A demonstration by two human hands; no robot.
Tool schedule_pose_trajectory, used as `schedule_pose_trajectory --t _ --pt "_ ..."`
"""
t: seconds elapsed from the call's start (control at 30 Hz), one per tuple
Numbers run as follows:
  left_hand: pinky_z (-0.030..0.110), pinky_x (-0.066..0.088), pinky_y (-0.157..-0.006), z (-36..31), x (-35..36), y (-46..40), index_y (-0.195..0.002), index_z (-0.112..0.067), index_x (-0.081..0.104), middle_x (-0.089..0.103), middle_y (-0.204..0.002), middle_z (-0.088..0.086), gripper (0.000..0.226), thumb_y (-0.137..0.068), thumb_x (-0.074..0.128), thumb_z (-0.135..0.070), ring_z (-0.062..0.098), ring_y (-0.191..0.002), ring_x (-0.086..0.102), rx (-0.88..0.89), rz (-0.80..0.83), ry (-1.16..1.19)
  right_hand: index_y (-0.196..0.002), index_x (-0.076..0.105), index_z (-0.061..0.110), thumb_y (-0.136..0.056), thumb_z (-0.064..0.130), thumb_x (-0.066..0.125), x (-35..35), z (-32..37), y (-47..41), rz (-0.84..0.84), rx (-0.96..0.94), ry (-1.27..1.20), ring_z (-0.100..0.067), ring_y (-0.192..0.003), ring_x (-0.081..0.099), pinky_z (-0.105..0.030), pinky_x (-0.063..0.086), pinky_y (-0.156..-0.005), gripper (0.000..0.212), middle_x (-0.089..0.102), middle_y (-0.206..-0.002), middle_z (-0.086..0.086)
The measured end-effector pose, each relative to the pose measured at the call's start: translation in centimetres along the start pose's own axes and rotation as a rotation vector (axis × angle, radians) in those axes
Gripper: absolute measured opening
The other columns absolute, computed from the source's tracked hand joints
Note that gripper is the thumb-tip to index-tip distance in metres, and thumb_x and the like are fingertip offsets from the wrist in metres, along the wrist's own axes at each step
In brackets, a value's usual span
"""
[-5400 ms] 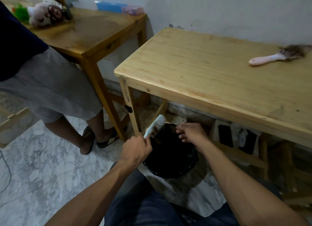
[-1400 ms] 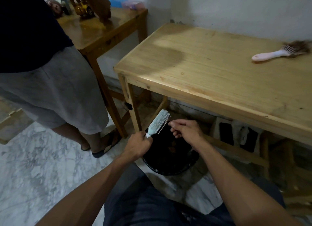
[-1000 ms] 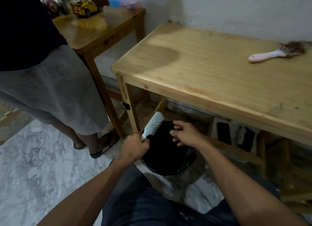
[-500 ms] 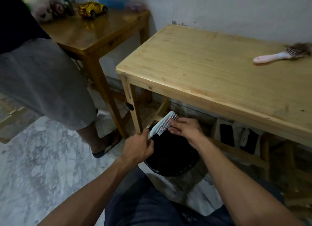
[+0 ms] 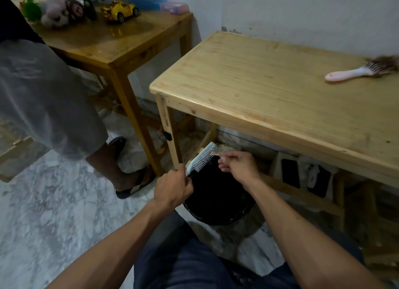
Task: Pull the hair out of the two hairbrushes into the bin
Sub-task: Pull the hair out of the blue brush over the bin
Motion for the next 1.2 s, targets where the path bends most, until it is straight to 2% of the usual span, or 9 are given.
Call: schedule_pose_trajectory --t 0.13,0.3,0.43,0.53,0.8,0.93,1.03,1.1,1.2 --pt "0.043 0.056 -0.064 -0.9 -0.1 0.0 -0.112 -0.012 0.052 0.068 -0.081 0.010 0.028 -0.092 0.046 -0.030 0.035 -0.068 0.065 -0.016 -0.003 0.026 -0.078 0.073 0.015 -0.086 -0.005 0.068 1.4 -0.3 0.4 0.040 -0.037 0.149 -0.021 -0.068 0.070 -0.021 0.060 -0.064 0.022 0.074 -0.079 -0.011" --pt "0.038 0.048 -0.056 -0.7 -1.0 -0.4 -0.110 -0.010 0.053 0.068 -0.081 0.011 0.026 -0.093 0.047 -0.028 0.035 -0.067 0.065 -0.053 -0.061 0.022 -0.082 0.077 0.027 -0.073 0.026 0.086 -0.2 -1.5 0.4 0.012 -0.027 0.553 -0.009 -0.082 0.072 -0.030 0.057 -0.084 0.013 0.077 -0.075 0.010" --pt "0.033 0.039 -0.052 -0.3 -1.1 -0.7 -0.108 -0.011 0.053 0.065 -0.078 0.009 0.024 -0.094 0.047 -0.029 0.030 -0.060 0.058 -0.040 -0.055 0.017 -0.117 0.070 0.025 -0.081 0.029 0.083 -1.1 0.4 1.1 0.010 -0.103 0.372 -0.008 -0.087 0.063 -0.018 0.046 -0.071 0.039 0.067 -0.099 0.008" --pt "0.035 0.045 -0.053 -0.3 -0.7 -0.6 -0.108 -0.013 0.053 0.064 -0.077 0.007 0.024 -0.093 0.047 -0.030 0.028 -0.060 0.058 -0.027 -0.015 0.037 -0.118 0.070 0.029 -0.086 0.024 0.078 -1.3 1.9 1.2 0.015 -0.146 0.213 0.002 -0.079 0.060 -0.006 0.042 -0.059 0.033 0.063 -0.092 0.014" --pt "0.043 0.054 -0.064 -2.1 0.2 0.4 -0.101 -0.012 0.055 0.067 -0.080 0.012 0.022 -0.089 0.049 -0.029 0.034 -0.070 0.063 -0.055 0.063 0.182 -0.087 0.081 0.024 -0.079 0.028 0.082 -0.2 1.5 1.0 -0.276 -0.291 0.328 -0.015 -0.089 0.071 -0.033 0.056 -0.085 0.009 0.078 -0.095 0.002" --pt "0.044 0.055 -0.067 -2.6 -0.2 0.3 -0.106 -0.011 0.056 0.069 -0.085 0.013 0.025 -0.089 0.048 -0.028 0.035 -0.075 0.065 -0.079 0.053 0.179 -0.113 0.073 0.027 -0.086 0.034 0.073 0.5 1.8 1.8 -0.317 -0.326 0.352 -0.022 -0.101 0.067 -0.036 0.053 -0.092 0.028 0.067 -0.098 0.006" --pt "0.045 0.055 -0.068 -2.9 -0.5 0.2 -0.108 -0.012 0.055 0.069 -0.087 0.013 0.026 -0.090 0.048 -0.029 0.036 -0.076 0.065 -0.046 0.045 0.126 -0.145 0.050 0.029 -0.093 0.035 0.062 0.3 2.0 1.6 -0.185 -0.211 0.341 -0.020 -0.132 0.051 -0.029 0.038 -0.108 0.054 0.057 -0.136 0.002" --pt "0.045 0.055 -0.068 -3.1 -0.6 0.1 -0.108 -0.011 0.056 0.069 -0.087 0.014 0.026 -0.091 0.048 -0.028 0.036 -0.076 0.065 -0.040 0.039 0.123 -0.148 0.047 0.029 -0.092 0.042 0.058 0.5 2.0 1.0 -0.071 -0.155 0.353 -0.020 -0.138 0.048 -0.034 0.036 -0.115 0.058 0.049 -0.153 0.001" --pt "0.044 0.055 -0.067 -3.4 -0.5 0.0 -0.109 -0.010 0.056 0.068 -0.084 0.012 0.026 -0.091 0.048 -0.027 0.033 -0.073 0.065 -0.034 0.036 0.129 -0.140 0.059 0.020 -0.094 0.042 0.059 0.4 2.3 1.1 -0.087 -0.201 0.334 -0.017 -0.128 0.060 -0.038 0.044 -0.112 0.051 0.061 -0.143 -0.004"
Point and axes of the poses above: each hand's wrist, its own y-axis away from the middle knuckle, its own x-axis out of the palm, z = x × y, the point moved 4 cm from there along -y, towards the middle knuckle
